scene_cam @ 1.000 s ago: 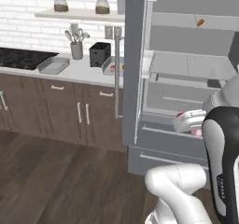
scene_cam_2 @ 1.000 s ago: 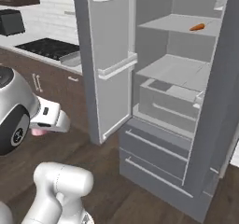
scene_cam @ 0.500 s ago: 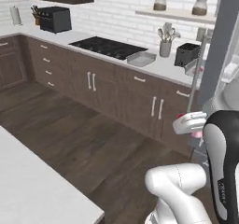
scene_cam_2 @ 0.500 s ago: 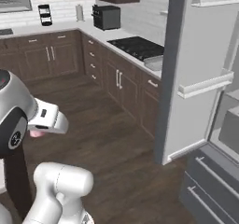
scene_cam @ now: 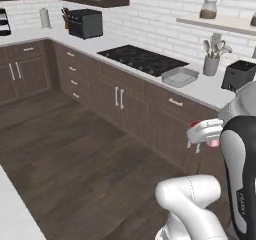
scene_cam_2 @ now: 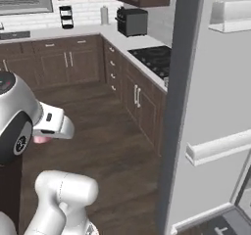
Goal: Place one carrot and one steak in each tupperware on the nearby counter, to pack two identical lunches.
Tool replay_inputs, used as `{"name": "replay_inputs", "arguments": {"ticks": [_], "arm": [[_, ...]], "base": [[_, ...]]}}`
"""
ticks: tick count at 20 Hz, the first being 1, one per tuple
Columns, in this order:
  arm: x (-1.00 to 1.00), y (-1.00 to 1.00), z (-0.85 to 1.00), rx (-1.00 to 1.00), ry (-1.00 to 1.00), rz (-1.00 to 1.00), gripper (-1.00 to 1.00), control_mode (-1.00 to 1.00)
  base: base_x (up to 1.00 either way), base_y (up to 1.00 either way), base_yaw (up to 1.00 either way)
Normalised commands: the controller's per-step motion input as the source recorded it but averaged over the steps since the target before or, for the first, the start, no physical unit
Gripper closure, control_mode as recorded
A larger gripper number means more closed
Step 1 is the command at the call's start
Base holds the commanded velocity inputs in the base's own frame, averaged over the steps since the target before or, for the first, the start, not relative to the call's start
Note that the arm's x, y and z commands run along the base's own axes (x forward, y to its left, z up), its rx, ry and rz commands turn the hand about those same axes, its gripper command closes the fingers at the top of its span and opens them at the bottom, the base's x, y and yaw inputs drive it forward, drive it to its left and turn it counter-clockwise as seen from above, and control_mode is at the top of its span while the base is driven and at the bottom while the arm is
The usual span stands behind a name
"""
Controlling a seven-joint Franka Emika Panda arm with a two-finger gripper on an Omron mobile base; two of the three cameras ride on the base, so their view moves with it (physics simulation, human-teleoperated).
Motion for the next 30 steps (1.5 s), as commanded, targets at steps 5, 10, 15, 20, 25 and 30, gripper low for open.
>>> {"name": "replay_inputs", "arguments": {"ticks": [5, 10, 15, 20, 25, 30], "arm": [[0.0, 0.0, 0.0, 0.0, 0.0, 0.0, 1.0, 1.0], [0.0, 0.0, 0.0, 0.0, 0.0, 0.0, 1.0, 1.0], [0.0, 0.0, 0.0, 0.0, 0.0, 0.0, 1.0, 1.0], [0.0, 0.0, 0.0, 0.0, 0.0, 0.0, 1.0, 1.0], [0.0, 0.0, 0.0, 0.0, 0.0, 0.0, 1.0, 1.0], [0.0, 0.0, 0.0, 0.0, 0.0, 0.0, 1.0, 1.0]], "base": [[1.0, -0.13, -0.03], [1.0, 0.06, -0.21], [1.0, 0.07, -0.34], [0.95, 0.0, -0.47], [0.71, 0.0, -0.53], [0.74, 0.0, -0.57]]}}
